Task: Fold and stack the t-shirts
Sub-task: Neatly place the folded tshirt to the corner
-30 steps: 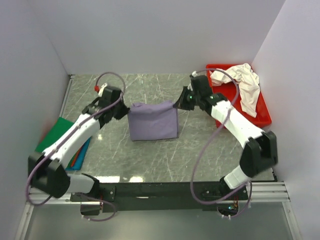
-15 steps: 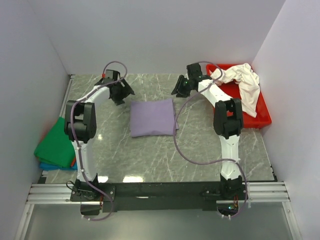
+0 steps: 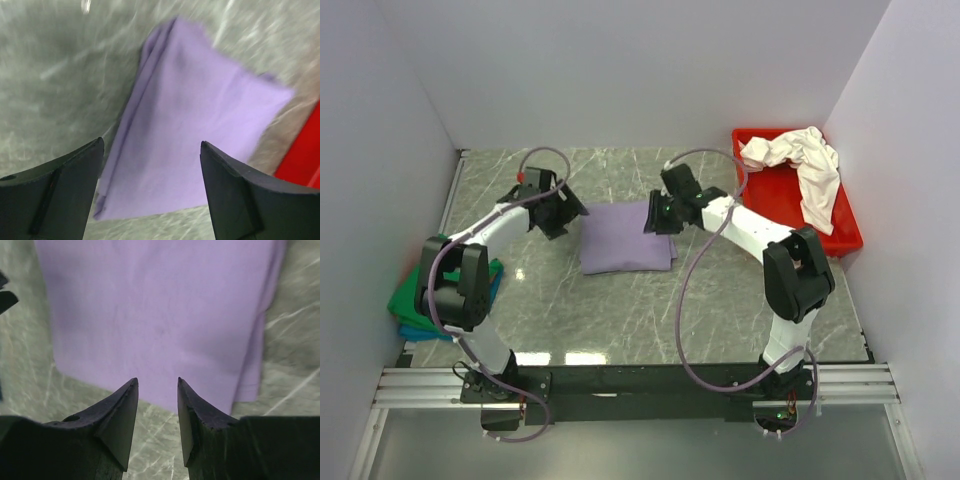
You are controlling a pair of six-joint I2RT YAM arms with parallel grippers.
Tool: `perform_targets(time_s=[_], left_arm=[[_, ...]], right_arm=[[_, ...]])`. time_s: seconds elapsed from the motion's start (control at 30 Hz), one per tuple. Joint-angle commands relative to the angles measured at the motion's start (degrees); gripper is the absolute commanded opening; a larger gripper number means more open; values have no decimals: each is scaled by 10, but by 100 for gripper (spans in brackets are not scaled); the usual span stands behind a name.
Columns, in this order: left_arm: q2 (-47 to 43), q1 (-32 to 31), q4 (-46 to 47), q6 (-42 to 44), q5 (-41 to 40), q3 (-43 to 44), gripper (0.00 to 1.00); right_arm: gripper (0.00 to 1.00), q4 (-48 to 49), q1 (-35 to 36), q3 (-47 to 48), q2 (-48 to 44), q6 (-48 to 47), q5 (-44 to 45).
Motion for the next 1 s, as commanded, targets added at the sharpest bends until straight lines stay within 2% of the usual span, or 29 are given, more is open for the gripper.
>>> perform_targets(time_s=[0.0, 0.23, 0.43, 0.6, 0.8, 0.97], left_arm=[[-4, -17, 32, -3, -19, -47, 83], [-2, -29, 75, 11, -8, -100, 83], [22, -37, 96, 25, 11, -102, 82], [43, -42, 89, 27, -1, -92, 80], [63, -58, 63, 7, -50, -78, 79], [85, -70, 58, -16, -66, -68, 79]], right_arm=[[44, 40, 8, -40, -7, -4, 27], [43, 43, 10, -73, 19, -20, 18], [43, 40, 8, -88, 34, -22, 34], [42, 40, -23, -86, 48, -15, 28], [41, 17, -66, -21, 85, -23, 16], [41, -10, -68, 39, 123, -29, 14]])
